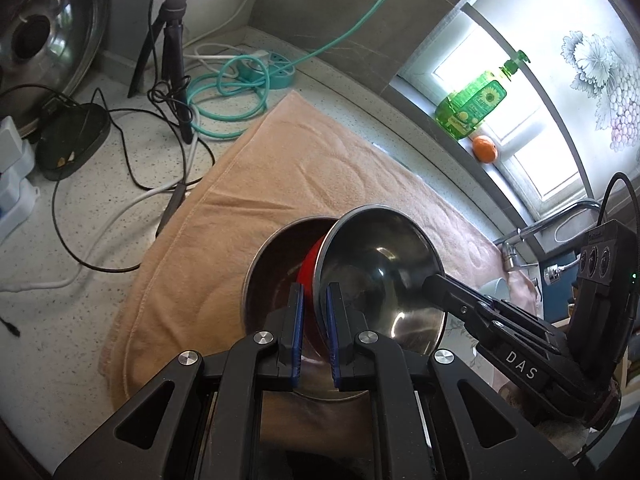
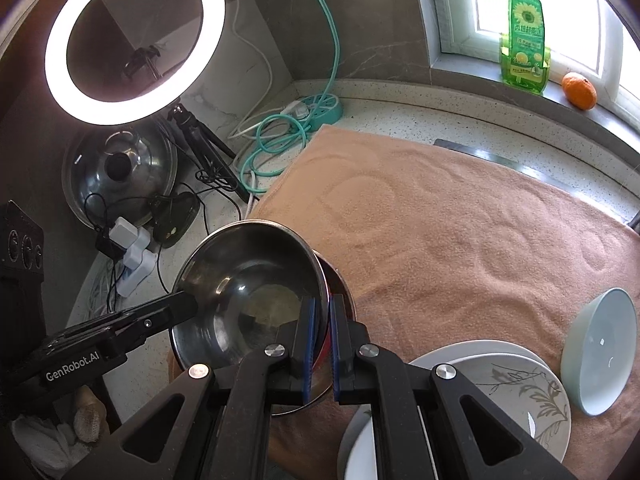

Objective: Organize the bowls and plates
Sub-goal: 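Lower the red-sided bowl into the large steel bowl with both tools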

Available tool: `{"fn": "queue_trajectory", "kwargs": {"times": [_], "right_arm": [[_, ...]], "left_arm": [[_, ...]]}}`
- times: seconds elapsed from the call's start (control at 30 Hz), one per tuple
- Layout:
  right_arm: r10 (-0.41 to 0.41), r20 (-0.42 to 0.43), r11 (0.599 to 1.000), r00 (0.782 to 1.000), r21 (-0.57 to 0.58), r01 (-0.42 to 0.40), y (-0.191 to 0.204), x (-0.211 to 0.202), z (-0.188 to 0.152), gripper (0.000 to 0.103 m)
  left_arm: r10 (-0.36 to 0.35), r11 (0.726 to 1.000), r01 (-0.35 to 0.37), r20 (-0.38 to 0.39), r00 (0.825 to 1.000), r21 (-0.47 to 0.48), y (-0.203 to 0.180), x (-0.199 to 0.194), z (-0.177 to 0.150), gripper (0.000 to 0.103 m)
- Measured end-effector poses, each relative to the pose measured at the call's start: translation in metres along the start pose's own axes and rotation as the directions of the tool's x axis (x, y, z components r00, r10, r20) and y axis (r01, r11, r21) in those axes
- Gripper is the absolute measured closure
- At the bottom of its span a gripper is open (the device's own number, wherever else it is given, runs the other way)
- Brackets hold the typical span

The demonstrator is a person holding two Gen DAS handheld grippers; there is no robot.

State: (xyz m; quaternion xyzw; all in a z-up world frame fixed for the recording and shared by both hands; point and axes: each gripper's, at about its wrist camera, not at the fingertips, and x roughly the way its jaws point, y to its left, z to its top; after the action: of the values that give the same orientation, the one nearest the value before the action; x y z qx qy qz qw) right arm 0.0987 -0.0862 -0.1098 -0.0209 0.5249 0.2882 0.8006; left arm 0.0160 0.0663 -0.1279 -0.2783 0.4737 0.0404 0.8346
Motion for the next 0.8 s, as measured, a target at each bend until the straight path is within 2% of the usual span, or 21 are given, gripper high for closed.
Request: {"fn": "queue_trajectory", "kwargs": {"times": [0.8], "right_arm": [[-0.047, -0.102, 0.998, 0.994, -0.039, 0.044, 0.003, 0.041, -0.008, 0.097]], "left_arm": [[0.068, 0.997, -0.066, -0.059, 0.996, 0.031, 0.009, 0.026, -0.003, 0.094]]}}
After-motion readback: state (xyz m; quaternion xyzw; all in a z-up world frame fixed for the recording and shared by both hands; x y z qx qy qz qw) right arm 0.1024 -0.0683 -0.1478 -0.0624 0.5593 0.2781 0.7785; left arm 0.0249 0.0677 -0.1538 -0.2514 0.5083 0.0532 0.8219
